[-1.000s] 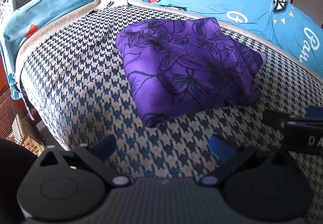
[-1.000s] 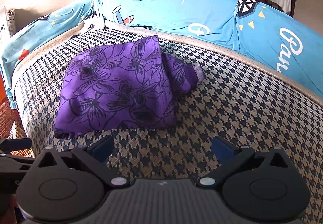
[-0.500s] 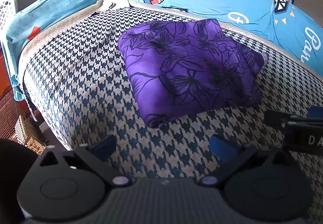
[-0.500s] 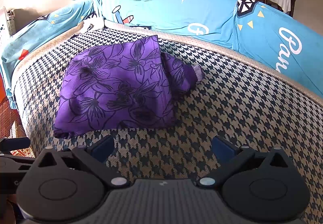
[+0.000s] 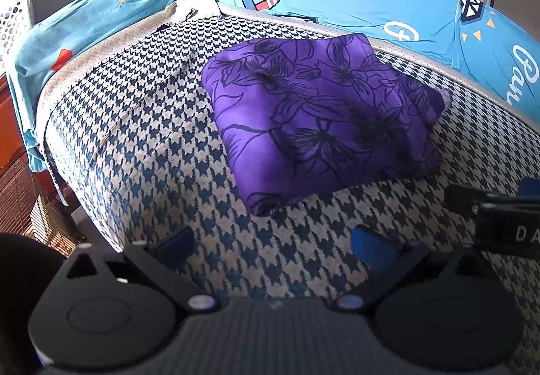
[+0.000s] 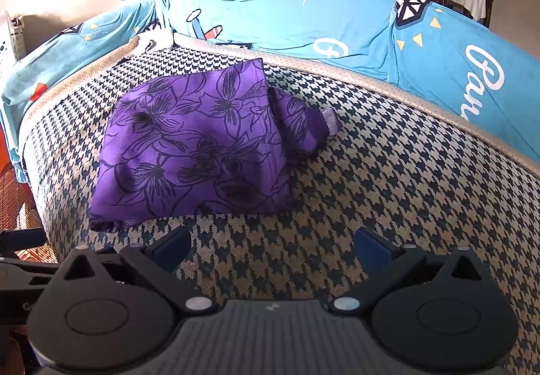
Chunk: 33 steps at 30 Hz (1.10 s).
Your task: Fold clothes
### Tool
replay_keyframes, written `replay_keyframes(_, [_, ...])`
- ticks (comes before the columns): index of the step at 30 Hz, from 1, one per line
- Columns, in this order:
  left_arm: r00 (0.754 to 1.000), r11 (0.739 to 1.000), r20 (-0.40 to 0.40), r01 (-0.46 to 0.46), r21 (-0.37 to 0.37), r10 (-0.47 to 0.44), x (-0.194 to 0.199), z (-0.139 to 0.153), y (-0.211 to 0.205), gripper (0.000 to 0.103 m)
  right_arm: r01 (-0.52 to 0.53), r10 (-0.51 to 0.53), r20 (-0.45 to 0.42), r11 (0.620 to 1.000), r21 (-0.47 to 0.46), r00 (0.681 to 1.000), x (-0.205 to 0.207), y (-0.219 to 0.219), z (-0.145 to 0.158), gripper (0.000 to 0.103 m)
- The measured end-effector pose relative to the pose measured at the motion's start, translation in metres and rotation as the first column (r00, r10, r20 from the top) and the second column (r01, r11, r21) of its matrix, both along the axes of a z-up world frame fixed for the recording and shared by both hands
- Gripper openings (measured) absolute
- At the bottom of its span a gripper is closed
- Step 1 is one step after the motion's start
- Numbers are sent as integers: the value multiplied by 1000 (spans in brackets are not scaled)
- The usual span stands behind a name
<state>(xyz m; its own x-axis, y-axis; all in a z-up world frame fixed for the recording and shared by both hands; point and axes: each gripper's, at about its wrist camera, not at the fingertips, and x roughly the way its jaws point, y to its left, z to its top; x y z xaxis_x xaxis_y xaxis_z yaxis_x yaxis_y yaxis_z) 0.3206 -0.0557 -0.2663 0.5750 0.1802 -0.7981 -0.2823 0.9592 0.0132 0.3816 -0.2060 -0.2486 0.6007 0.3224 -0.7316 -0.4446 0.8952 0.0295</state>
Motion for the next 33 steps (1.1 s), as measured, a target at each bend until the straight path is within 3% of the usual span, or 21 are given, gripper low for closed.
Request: replay_keyframes(33, [1000, 1000, 2, 0, 17, 0, -2, 4, -2, 103, -3, 3, -1, 1000, -2, 1000, 1, 0, 0, 103])
